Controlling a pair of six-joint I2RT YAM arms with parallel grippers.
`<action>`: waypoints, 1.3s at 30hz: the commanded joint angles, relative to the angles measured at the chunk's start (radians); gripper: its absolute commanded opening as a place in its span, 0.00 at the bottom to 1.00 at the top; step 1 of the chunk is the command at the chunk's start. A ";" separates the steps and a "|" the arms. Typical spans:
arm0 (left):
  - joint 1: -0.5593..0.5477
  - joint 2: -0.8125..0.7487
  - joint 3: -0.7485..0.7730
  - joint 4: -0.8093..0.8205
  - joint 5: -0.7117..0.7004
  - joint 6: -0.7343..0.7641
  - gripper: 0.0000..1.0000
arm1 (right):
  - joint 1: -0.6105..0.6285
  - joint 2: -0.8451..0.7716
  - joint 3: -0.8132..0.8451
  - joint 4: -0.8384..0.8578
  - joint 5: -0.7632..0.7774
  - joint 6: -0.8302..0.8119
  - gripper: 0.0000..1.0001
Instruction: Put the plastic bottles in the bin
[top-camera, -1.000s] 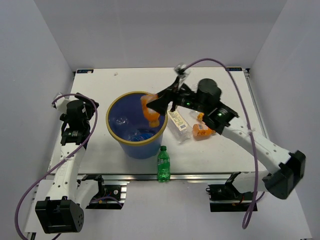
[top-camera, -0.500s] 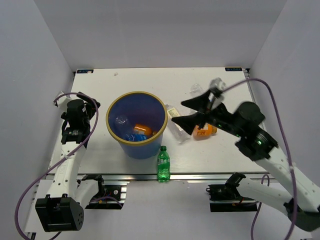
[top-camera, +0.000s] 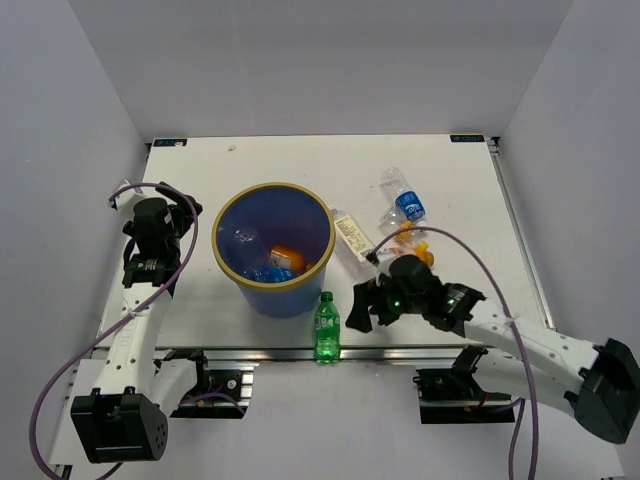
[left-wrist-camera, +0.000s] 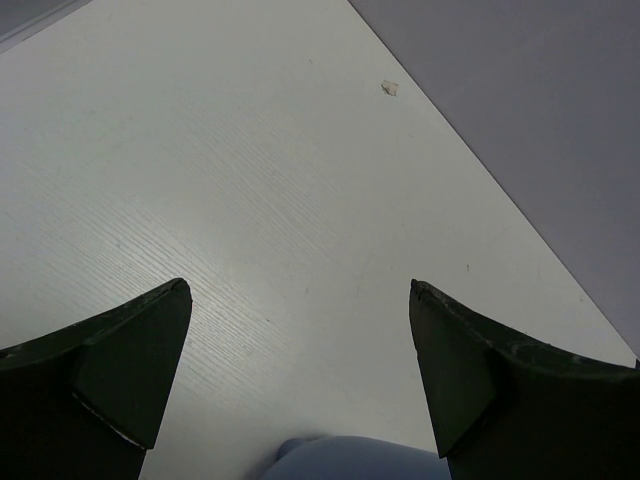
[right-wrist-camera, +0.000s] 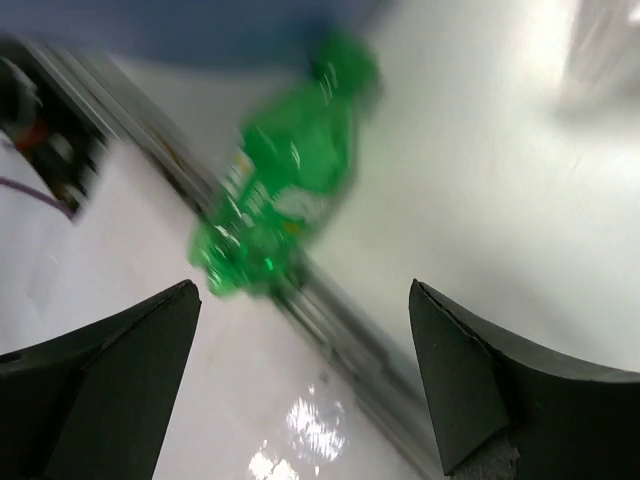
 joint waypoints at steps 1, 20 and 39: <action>0.003 -0.017 0.007 0.006 0.009 0.013 0.98 | 0.101 0.048 -0.030 0.128 0.042 0.137 0.89; 0.003 -0.047 -0.001 -0.028 -0.007 0.000 0.98 | 0.272 0.421 0.108 0.216 0.400 0.226 0.89; 0.003 -0.064 0.004 -0.053 -0.064 -0.009 0.98 | 0.206 0.448 0.091 0.032 0.458 0.392 0.82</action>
